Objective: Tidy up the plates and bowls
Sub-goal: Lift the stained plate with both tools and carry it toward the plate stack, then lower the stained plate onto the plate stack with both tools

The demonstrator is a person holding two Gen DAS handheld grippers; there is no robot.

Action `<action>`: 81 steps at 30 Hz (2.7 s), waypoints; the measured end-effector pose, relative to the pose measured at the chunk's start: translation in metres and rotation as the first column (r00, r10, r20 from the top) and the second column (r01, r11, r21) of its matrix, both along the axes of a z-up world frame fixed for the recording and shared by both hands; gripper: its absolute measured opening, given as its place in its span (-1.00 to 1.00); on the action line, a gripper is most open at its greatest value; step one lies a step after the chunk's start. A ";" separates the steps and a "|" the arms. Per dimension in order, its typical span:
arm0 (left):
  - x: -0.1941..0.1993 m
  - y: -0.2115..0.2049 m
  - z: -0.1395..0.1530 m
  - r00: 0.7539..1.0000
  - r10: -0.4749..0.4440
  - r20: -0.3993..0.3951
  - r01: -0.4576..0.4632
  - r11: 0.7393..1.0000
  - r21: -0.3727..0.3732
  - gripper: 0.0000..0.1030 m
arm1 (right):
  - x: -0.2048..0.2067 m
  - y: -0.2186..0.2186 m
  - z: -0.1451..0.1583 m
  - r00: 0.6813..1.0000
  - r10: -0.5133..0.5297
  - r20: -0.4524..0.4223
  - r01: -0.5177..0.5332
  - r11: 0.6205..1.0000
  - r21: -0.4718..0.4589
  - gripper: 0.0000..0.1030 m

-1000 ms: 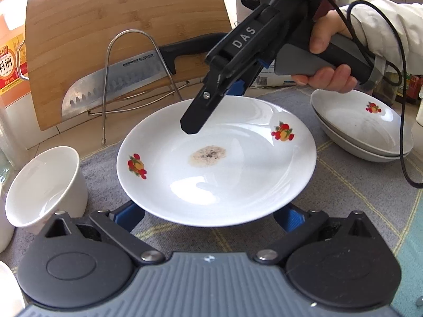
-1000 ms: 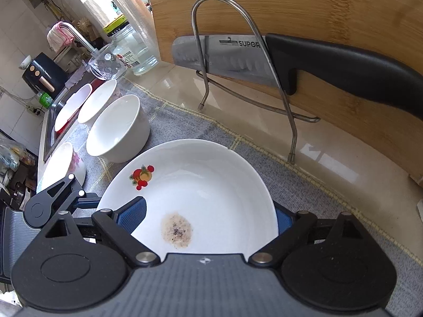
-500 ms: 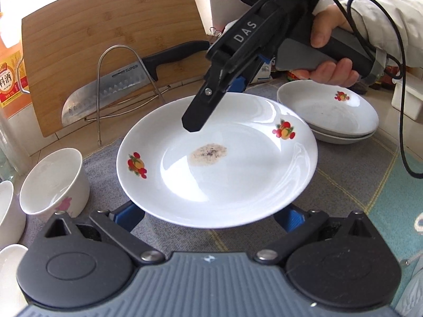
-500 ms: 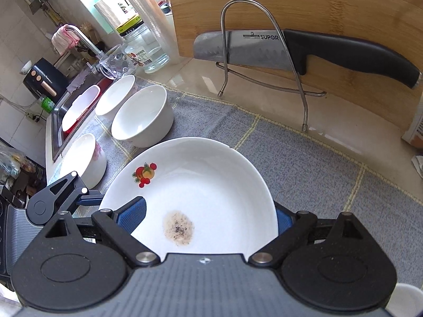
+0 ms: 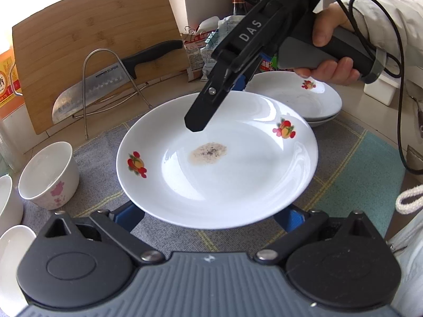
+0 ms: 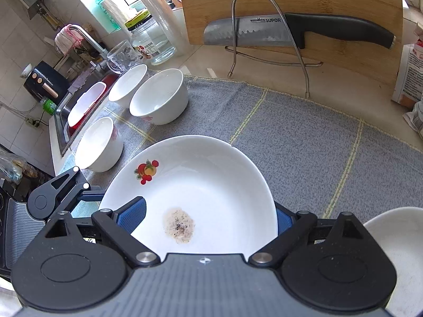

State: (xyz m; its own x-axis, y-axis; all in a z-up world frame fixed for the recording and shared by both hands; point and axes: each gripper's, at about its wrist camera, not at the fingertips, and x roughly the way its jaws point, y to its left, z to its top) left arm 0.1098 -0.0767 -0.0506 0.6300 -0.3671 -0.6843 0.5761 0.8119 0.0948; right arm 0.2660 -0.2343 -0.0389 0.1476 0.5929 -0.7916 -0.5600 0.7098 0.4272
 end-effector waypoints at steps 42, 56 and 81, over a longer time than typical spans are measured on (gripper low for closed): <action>-0.003 -0.077 0.011 0.945 -0.325 -0.024 0.325 0.946 -0.008 0.99 | -0.077 -0.121 0.012 0.952 -0.306 0.007 0.306 0.952 -0.017 0.91; 0.009 -0.114 0.005 0.916 -0.400 -0.033 0.400 0.917 -0.014 0.99 | -0.080 -0.166 0.009 0.923 -0.384 0.007 0.384 0.923 -0.024 0.91; 0.055 -0.145 -0.008 0.904 -0.423 -0.055 0.422 0.906 -0.025 0.98 | -0.041 -0.202 -0.006 0.906 -0.424 -0.007 0.424 0.905 -0.037 0.91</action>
